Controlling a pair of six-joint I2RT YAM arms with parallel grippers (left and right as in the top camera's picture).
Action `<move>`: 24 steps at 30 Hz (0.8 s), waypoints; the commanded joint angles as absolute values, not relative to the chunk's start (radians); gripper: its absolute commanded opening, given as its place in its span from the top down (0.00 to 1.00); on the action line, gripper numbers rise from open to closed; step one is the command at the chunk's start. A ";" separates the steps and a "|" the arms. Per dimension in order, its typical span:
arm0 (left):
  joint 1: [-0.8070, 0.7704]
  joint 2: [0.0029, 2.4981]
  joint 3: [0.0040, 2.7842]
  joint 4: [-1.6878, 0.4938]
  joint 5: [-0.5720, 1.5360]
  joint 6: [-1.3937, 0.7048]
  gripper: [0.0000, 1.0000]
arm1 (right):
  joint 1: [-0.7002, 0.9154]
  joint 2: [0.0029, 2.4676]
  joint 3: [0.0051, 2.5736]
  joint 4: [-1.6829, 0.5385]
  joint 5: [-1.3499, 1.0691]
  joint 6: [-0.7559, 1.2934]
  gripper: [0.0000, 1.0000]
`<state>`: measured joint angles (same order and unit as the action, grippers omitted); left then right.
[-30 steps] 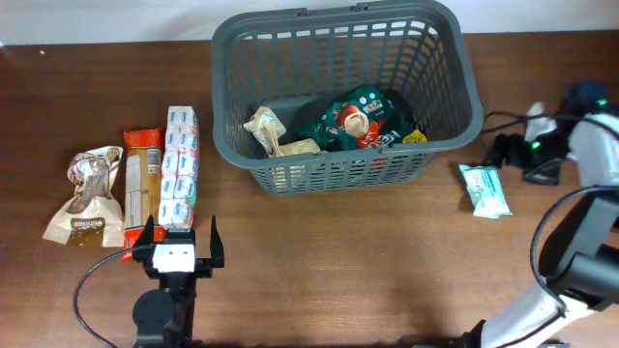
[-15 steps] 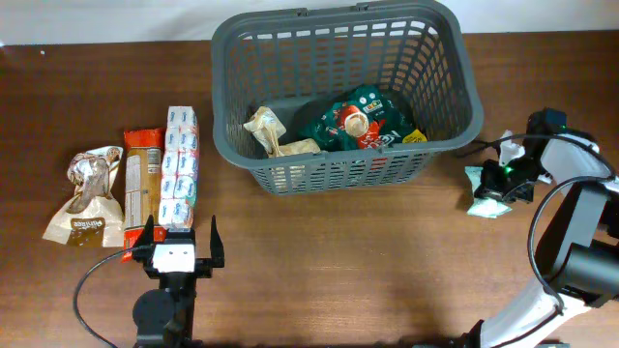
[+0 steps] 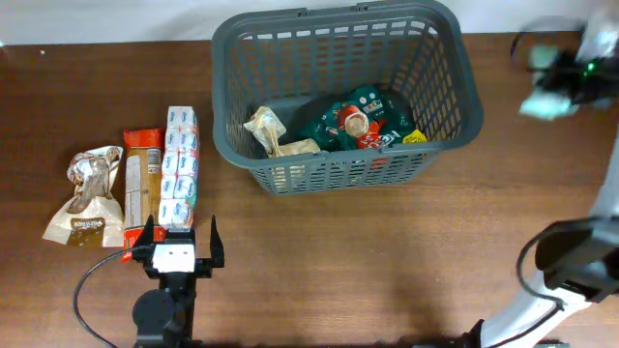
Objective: Pack container
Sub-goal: 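Grasp the mint-green wrapped packet with the right gripper, then drop the mint-green packet into the basket with the right gripper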
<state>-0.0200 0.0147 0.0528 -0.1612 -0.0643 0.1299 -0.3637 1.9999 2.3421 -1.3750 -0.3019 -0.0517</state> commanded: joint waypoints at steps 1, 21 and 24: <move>-0.015 0.012 0.046 -0.158 -0.075 0.128 0.01 | -0.265 1.973 2.580 -1.419 -0.368 -0.110 0.96; -0.015 0.012 0.046 -0.158 -0.075 0.128 0.01 | 0.421 2.253 2.623 -1.292 -0.275 -0.463 0.96; -0.015 0.012 0.046 -0.158 -0.075 0.128 0.01 | 0.458 2.370 2.621 -1.250 -0.276 -0.455 0.97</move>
